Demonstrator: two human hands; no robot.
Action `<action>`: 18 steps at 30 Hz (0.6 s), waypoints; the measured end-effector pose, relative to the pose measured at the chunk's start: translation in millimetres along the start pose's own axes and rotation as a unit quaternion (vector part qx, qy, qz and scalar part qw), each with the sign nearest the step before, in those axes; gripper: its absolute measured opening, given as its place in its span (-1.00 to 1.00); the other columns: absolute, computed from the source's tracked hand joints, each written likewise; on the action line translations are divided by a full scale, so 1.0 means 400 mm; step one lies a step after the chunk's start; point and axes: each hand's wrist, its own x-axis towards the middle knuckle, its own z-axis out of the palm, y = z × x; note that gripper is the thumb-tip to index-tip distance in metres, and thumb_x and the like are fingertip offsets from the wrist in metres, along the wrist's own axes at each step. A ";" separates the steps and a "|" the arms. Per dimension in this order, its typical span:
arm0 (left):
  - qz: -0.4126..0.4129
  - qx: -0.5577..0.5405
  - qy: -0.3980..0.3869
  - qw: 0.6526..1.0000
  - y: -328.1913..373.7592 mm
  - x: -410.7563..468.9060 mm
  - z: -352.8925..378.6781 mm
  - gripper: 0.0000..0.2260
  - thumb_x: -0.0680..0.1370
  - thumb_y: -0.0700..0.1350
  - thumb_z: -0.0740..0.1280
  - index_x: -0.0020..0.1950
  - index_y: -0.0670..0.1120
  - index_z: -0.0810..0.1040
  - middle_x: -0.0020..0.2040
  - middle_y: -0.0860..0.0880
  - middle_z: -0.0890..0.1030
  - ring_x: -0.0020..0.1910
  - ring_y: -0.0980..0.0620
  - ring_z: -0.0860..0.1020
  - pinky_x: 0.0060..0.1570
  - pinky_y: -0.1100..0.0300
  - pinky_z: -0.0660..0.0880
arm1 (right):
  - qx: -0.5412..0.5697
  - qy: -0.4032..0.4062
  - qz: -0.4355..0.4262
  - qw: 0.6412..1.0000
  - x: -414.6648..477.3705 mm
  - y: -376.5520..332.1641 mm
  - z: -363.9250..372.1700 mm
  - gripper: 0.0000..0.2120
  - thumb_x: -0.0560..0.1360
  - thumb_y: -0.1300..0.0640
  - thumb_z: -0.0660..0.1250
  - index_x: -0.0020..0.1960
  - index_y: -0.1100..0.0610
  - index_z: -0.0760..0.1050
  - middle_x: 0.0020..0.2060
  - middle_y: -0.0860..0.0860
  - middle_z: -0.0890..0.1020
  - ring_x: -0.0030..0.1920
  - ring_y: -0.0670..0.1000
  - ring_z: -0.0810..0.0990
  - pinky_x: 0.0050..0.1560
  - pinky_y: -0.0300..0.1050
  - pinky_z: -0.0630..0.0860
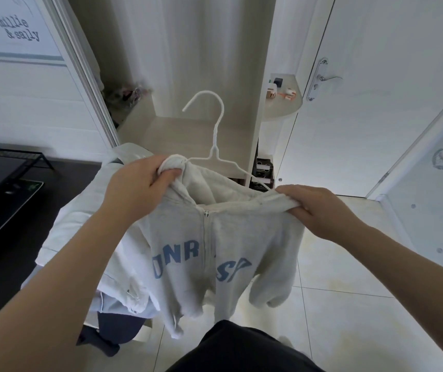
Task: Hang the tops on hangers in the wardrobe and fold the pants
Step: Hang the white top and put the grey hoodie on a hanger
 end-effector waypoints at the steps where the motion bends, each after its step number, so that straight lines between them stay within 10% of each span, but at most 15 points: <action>1: 0.016 0.009 -0.010 1.000 -0.004 0.001 -0.001 -0.83 0.65 0.08 0.25 0.00 0.03 0.55 -0.33 0.11 0.52 -0.29 0.10 0.50 -0.23 0.05 0.41 | 0.011 -0.004 0.000 1.000 0.010 -0.011 -0.019 -0.71 0.56 0.07 0.21 0.22 0.06 0.59 0.04 -0.05 0.69 0.00 0.07 0.64 -0.02 0.00 0.53; 6: 0.116 0.012 -0.097 0.988 0.025 -0.003 0.014 -0.76 0.65 0.05 0.28 -0.16 -0.02 0.49 -0.34 0.06 0.50 -0.29 -0.02 0.49 -0.27 0.02 0.40 | 0.172 -0.027 -0.002 0.985 0.104 -0.070 -0.136 -0.81 0.46 -0.07 0.26 -0.07 -0.04 0.62 -0.20 -0.10 0.66 -0.16 -0.11 0.60 -0.12 -0.22 0.49; 12: 0.025 -0.110 -0.055 0.992 0.033 0.009 -0.004 -0.83 0.63 0.02 0.34 -0.16 0.09 0.52 -0.28 0.14 0.58 -0.26 0.16 0.52 -0.20 0.13 0.44 | 0.042 -0.185 0.096 0.977 0.179 -0.093 -0.150 -0.44 0.61 0.07 0.28 0.56 -0.09 0.20 0.54 -0.04 0.30 0.48 0.04 0.30 0.46 0.11 0.28; 15: 0.007 -0.112 -0.060 0.992 0.029 0.012 -0.003 -0.86 0.62 0.01 0.34 -0.14 0.08 0.55 -0.29 0.14 0.58 -0.26 0.16 0.52 -0.18 0.13 0.43 | 0.207 -0.231 0.045 0.950 0.145 -0.131 -0.122 -0.79 0.57 0.03 0.21 0.12 -0.20 0.52 0.06 -0.13 0.61 0.04 -0.09 0.56 0.12 -0.11 0.49; 18: 0.020 -0.103 -0.090 0.990 0.036 0.018 0.003 -0.70 0.65 0.02 0.30 -0.29 0.09 0.40 -0.39 0.15 0.46 -0.35 0.15 0.42 -0.29 0.15 0.31 | 0.234 -0.146 0.016 0.961 0.118 -0.161 -0.066 -0.78 0.57 -0.21 0.24 -0.22 -0.20 0.40 -0.34 -0.21 0.45 -0.33 -0.20 0.40 -0.22 -0.29 0.38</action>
